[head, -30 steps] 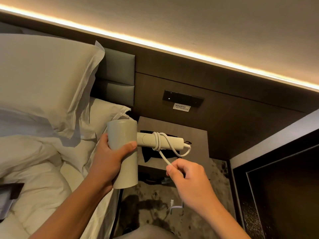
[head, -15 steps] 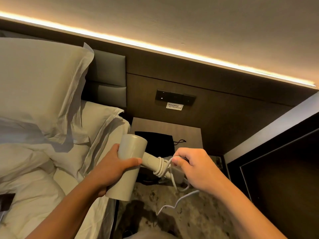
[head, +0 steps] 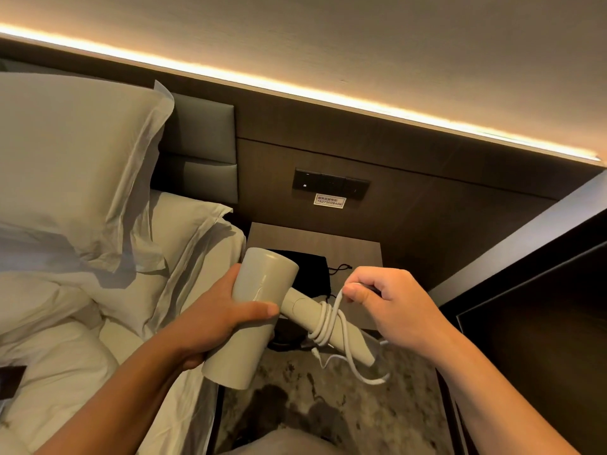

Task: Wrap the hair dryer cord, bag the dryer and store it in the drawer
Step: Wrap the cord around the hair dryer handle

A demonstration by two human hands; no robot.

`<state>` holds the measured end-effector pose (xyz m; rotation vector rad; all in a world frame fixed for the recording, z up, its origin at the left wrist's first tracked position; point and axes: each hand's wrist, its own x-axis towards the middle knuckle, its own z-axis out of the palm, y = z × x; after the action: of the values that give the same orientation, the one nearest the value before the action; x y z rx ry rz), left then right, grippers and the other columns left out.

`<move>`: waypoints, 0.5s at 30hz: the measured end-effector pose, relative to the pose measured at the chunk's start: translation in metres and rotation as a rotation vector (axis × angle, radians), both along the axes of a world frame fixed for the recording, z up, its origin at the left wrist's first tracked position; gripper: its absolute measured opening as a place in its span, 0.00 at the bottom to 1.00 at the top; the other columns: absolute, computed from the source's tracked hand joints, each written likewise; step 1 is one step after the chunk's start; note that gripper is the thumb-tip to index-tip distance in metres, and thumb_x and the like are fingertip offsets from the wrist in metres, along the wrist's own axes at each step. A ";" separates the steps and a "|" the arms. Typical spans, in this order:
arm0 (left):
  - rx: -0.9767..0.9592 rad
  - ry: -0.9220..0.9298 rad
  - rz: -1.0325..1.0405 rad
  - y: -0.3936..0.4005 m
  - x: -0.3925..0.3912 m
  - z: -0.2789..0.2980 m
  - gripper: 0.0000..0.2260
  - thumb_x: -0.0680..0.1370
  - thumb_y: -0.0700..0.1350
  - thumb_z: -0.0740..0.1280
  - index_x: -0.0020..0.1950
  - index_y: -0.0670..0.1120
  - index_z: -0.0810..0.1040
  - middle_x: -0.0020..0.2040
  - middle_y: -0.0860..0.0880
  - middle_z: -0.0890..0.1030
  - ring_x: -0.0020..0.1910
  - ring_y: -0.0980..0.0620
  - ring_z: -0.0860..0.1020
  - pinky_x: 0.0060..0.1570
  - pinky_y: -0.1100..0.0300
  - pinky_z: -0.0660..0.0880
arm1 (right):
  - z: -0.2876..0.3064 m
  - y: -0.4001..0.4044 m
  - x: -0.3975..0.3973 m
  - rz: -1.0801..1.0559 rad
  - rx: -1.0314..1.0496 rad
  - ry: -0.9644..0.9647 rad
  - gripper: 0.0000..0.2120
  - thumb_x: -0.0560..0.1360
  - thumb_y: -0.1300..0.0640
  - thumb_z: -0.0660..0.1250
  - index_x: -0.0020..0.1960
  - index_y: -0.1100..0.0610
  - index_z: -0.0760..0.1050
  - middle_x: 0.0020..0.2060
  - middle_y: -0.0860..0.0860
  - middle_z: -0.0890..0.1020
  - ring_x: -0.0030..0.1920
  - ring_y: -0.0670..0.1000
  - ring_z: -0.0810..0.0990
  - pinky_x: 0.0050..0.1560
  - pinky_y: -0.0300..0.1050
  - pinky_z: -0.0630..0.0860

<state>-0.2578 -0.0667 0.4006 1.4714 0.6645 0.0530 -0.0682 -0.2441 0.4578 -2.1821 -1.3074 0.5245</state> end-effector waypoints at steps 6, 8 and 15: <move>-0.133 -0.048 -0.037 -0.013 0.007 0.000 0.38 0.57 0.60 0.78 0.64 0.59 0.69 0.53 0.42 0.81 0.45 0.44 0.86 0.41 0.55 0.82 | 0.001 -0.014 0.013 0.006 0.006 0.056 0.14 0.80 0.52 0.63 0.38 0.39 0.77 0.41 0.32 0.81 0.46 0.37 0.78 0.38 0.27 0.69; -0.235 -0.091 -0.053 -0.016 0.008 -0.001 0.40 0.56 0.60 0.82 0.64 0.57 0.72 0.48 0.42 0.84 0.42 0.43 0.86 0.40 0.53 0.82 | 0.003 -0.020 0.022 -0.014 0.047 0.127 0.12 0.79 0.50 0.66 0.39 0.39 0.81 0.40 0.35 0.83 0.45 0.39 0.80 0.38 0.28 0.71; -0.509 -0.147 -0.043 -0.038 0.018 -0.008 0.39 0.55 0.53 0.86 0.63 0.48 0.77 0.45 0.37 0.83 0.39 0.40 0.84 0.36 0.48 0.82 | -0.001 -0.041 0.039 -0.043 0.158 0.423 0.04 0.73 0.53 0.74 0.41 0.44 0.86 0.32 0.46 0.83 0.33 0.41 0.78 0.36 0.32 0.75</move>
<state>-0.2402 -0.1045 0.3922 0.9801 0.4809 -0.0395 -0.0292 -0.2852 0.4570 -1.8382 -1.0319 0.7870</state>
